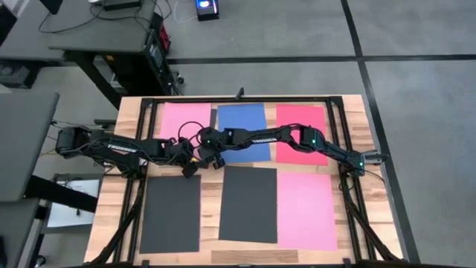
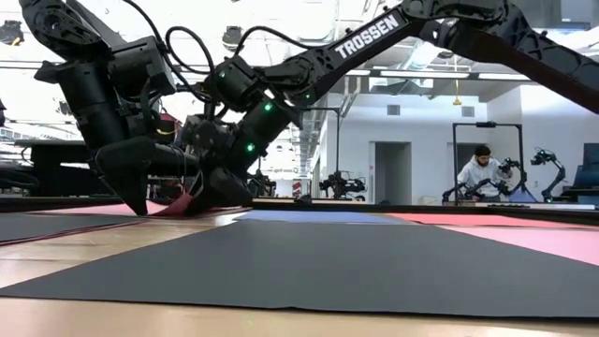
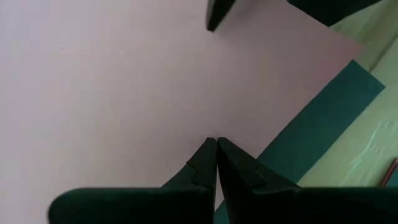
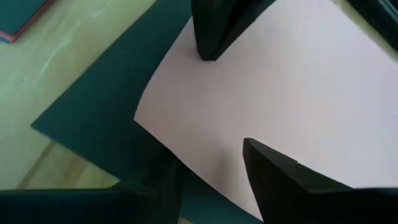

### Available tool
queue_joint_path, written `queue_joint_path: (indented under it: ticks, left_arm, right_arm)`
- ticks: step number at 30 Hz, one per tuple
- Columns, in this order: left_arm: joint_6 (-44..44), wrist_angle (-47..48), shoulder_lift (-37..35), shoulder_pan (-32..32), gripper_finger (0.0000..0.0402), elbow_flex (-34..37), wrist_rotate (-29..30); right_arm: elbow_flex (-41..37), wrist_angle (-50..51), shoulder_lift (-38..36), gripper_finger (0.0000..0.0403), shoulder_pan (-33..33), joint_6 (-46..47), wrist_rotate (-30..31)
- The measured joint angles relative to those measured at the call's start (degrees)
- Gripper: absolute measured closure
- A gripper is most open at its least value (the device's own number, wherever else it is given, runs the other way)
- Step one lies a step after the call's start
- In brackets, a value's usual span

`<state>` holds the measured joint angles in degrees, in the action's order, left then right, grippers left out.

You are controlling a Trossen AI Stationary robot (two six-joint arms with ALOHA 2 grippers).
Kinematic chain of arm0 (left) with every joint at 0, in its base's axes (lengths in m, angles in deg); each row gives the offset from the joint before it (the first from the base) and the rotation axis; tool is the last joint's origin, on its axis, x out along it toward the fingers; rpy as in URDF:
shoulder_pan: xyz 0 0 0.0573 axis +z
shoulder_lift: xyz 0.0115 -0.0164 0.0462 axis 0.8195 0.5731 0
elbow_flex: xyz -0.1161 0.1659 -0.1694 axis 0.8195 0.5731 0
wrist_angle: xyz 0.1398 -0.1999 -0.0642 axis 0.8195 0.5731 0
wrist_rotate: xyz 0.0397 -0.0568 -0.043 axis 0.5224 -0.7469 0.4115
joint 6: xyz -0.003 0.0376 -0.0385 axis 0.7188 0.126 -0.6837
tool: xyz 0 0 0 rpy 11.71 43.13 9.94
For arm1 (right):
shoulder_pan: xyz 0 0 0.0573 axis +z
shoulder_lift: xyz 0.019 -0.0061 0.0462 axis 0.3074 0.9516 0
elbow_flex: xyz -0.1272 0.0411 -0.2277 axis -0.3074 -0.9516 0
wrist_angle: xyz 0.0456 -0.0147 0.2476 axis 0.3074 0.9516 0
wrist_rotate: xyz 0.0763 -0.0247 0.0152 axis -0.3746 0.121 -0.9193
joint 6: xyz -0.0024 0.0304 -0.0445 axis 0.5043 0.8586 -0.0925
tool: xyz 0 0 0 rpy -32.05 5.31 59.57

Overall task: Organize paper
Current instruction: Stack the pink paper on top of the pink paper

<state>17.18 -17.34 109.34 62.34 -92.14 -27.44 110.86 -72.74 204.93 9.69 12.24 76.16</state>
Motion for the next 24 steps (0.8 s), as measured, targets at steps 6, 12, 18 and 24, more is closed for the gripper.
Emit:
queue_joint_path:
  ticks: [6, 12, 18, 24]
  left_arm:
    - [0.0, 0.0, 0.0, 0.0, 0.0402, 0.0, 0.0]
    - [0.5, 0.0, -0.3, 0.0, 0.0402, 0.0, 0.2]
    - [3.5, 5.2, -5.0, 0.0, 0.0402, -3.4, 3.4]
    - [5.6, 14.1, -14.6, 0.0, 0.0402, -9.6, 10.9]
  right_arm:
    - [0.0, 0.0, 0.2, 0.0332, 0.2, -1.6, 0.1]
    - [0.0, 0.0, 0.2, 0.0397, 0.2, -1.6, 0.3]
    - [0.0, -0.9, 0.2, 0.0402, 0.6, -3.2, 4.0]
    - [0.0, -2.2, -0.7, 0.0403, 1.2, -5.5, 7.5]
